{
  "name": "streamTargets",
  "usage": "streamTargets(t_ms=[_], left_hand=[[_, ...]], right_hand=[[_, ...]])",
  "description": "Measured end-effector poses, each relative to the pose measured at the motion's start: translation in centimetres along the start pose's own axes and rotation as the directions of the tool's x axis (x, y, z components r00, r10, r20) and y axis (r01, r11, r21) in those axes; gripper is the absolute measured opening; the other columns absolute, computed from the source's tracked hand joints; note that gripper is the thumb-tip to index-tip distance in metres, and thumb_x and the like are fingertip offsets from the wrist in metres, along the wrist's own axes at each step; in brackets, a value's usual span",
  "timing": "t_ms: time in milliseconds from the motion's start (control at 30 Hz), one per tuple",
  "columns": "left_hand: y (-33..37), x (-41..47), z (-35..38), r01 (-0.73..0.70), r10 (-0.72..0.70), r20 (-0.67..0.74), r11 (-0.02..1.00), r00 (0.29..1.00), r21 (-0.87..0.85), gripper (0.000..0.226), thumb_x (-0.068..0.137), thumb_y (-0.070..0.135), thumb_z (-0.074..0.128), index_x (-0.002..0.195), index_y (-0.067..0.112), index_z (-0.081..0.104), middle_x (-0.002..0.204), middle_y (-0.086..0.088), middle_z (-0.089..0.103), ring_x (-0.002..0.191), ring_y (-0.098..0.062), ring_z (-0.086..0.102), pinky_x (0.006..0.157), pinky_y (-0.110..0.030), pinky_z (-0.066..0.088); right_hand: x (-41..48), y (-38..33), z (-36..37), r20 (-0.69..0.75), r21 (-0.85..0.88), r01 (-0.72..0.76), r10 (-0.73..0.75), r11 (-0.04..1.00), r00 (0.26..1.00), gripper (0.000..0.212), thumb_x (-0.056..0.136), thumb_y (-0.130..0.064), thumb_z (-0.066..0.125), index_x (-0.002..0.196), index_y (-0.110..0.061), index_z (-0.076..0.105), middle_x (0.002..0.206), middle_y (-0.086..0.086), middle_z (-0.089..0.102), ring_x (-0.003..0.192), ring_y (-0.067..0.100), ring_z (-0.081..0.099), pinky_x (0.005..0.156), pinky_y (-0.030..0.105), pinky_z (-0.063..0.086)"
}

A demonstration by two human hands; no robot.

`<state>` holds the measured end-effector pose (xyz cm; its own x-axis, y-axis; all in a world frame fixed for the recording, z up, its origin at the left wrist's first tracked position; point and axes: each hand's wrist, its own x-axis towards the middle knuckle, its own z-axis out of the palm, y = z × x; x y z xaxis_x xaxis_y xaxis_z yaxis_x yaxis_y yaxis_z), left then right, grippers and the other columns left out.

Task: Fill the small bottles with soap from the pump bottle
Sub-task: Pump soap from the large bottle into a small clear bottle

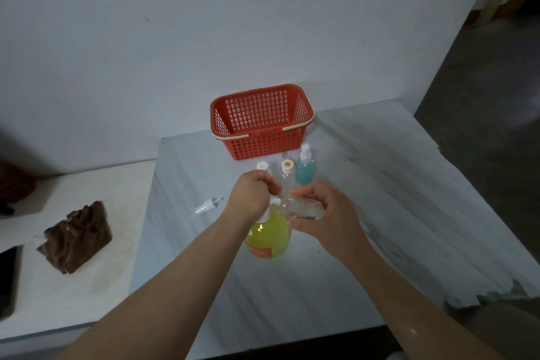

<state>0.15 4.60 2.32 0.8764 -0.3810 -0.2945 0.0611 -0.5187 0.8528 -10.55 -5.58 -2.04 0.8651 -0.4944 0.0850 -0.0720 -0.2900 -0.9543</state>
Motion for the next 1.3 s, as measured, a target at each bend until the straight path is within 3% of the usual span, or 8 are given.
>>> streamTargets(t_ms=[167,367,600,700,833,1033,1300], left_hand=[[0.2,-0.4,0.1,0.009,-0.009,-0.030,1.000,0.999,-0.020,0.038,0.082,-0.009,0.031,0.074,0.009,0.064,0.072,0.000,0.062,0.071,-0.010,0.056,0.070,-0.019,0.045],[0.6,-0.5,-0.3,0.069,-0.069,0.011,0.992,0.998,-0.107,0.036,0.083,-0.009,0.035,0.070,0.011,0.062,0.070,-0.002,0.063,0.068,-0.013,0.057,0.068,-0.023,0.047],[1.2,-1.1,-0.7,0.110,-0.098,0.073,0.979,0.992,-0.173,0.032,0.086,-0.010,0.035,0.074,0.007,0.059,0.073,-0.008,0.060,0.064,-0.013,0.056,0.047,-0.012,0.047],[0.9,-1.0,-0.5,0.104,-0.098,0.056,0.988,0.994,-0.112,0.031,0.085,-0.008,0.038,0.077,0.010,0.061,0.073,-0.003,0.061,0.067,-0.011,0.055,0.057,-0.017,0.045],[0.5,-0.7,-0.3,0.093,-0.092,0.023,0.994,0.995,-0.060,0.031,0.086,-0.006,0.038,0.079,0.011,0.063,0.074,0.000,0.063,0.067,-0.009,0.055,0.060,-0.019,0.042],[0.0,-0.4,0.1,0.076,-0.076,0.013,0.997,0.997,-0.002,0.037,0.083,-0.008,0.032,0.075,0.013,0.062,0.078,-0.007,0.065,0.076,-0.021,0.060,0.077,-0.032,0.049],[0.2,-0.6,0.2,0.065,-0.065,-0.008,0.998,0.998,-0.002,0.035,0.084,-0.007,0.030,0.077,0.010,0.060,0.076,-0.007,0.063,0.072,-0.020,0.058,0.077,-0.032,0.048]], right_hand=[[-0.2,-0.3,0.0,-0.007,-0.013,-0.001,0.001,1.000,1.000,0.040,0.055,-0.017,0.084,0.088,-0.031,0.066,0.090,-0.010,0.068,0.084,0.006,0.063,0.074,0.025,0.051],[-0.3,-1.1,-0.3,-0.022,-0.036,0.016,-0.017,0.999,1.000,0.046,0.056,-0.007,0.085,0.083,-0.037,0.063,0.091,-0.010,0.068,0.084,0.006,0.064,0.076,0.024,0.051],[-0.6,-1.3,-0.4,-0.011,-0.009,0.005,-0.005,1.000,1.000,0.043,0.057,-0.007,0.084,0.087,-0.033,0.066,0.093,-0.010,0.069,0.086,0.005,0.064,0.077,0.024,0.052],[-0.6,-1.3,-0.5,-0.009,-0.006,0.006,-0.007,1.000,1.000,0.043,0.057,-0.007,0.084,0.086,-0.034,0.066,0.092,-0.010,0.068,0.086,0.005,0.064,0.076,0.024,0.052],[-0.5,-1.3,-0.5,-0.001,-0.009,0.013,-0.013,1.000,1.000,0.044,0.057,-0.008,0.085,0.086,-0.035,0.065,0.092,-0.009,0.068,0.086,0.006,0.063,0.076,0.023,0.052],[-0.1,-0.6,-0.5,0.014,-0.034,0.008,-0.007,0.999,1.000,0.046,0.056,-0.008,0.086,0.083,-0.037,0.064,0.091,-0.010,0.067,0.085,0.002,0.062,0.076,0.017,0.049],[-0.4,-0.8,-0.5,0.004,-0.048,-0.007,0.008,0.999,1.000,0.045,0.057,-0.008,0.086,0.081,-0.038,0.063,0.088,-0.013,0.067,0.082,0.000,0.061,0.073,0.013,0.046]])
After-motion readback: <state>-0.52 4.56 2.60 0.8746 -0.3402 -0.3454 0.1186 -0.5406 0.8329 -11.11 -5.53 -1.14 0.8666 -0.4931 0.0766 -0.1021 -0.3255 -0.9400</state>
